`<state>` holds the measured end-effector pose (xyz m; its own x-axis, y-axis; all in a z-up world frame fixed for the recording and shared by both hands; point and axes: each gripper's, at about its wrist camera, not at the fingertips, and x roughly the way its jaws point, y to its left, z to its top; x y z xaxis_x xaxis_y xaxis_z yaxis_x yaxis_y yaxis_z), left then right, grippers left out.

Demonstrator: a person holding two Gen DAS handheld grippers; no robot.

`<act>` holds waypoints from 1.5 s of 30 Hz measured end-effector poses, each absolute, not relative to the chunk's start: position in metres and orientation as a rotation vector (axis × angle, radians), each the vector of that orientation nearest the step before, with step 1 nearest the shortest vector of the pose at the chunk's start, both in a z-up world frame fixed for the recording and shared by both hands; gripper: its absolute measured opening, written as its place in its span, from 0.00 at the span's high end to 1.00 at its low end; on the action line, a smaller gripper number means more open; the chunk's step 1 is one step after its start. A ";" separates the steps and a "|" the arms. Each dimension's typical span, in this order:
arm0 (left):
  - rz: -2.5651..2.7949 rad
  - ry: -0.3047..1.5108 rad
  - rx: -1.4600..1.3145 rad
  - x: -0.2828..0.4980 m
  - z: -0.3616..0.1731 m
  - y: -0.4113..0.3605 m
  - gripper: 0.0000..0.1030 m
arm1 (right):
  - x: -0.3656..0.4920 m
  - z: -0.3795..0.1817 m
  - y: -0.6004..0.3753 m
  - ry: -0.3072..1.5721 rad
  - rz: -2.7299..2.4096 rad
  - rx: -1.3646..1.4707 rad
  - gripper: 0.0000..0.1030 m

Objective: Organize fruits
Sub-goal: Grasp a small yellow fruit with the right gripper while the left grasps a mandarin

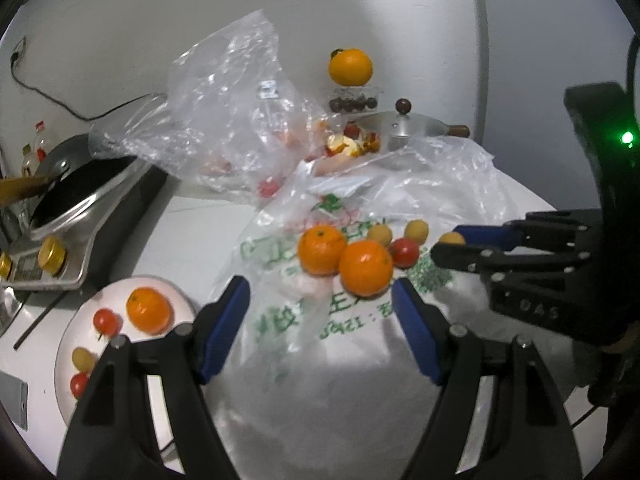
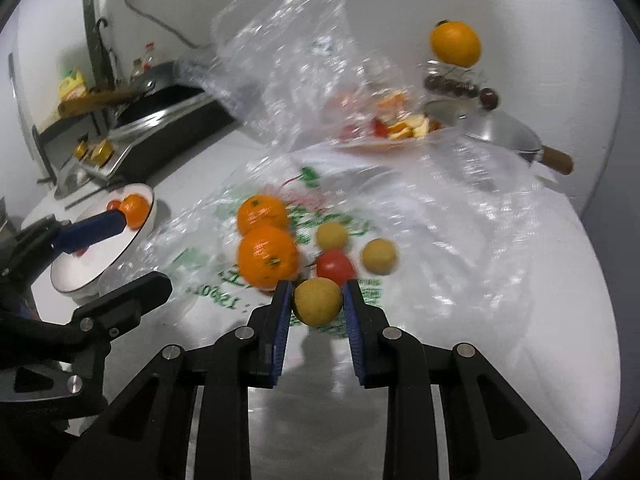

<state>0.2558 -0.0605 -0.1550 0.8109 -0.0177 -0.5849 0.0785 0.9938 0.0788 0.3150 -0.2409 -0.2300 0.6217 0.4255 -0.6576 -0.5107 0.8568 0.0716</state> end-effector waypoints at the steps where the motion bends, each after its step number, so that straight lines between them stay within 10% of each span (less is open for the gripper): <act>1: -0.054 0.622 0.110 0.259 -0.155 -0.065 0.27 | 0.316 -0.229 -0.245 0.716 0.536 -0.121 0.73; 45: -0.093 0.714 0.218 0.298 -0.168 -0.107 0.56 | 0.321 -0.200 -0.276 0.593 0.560 -0.078 0.73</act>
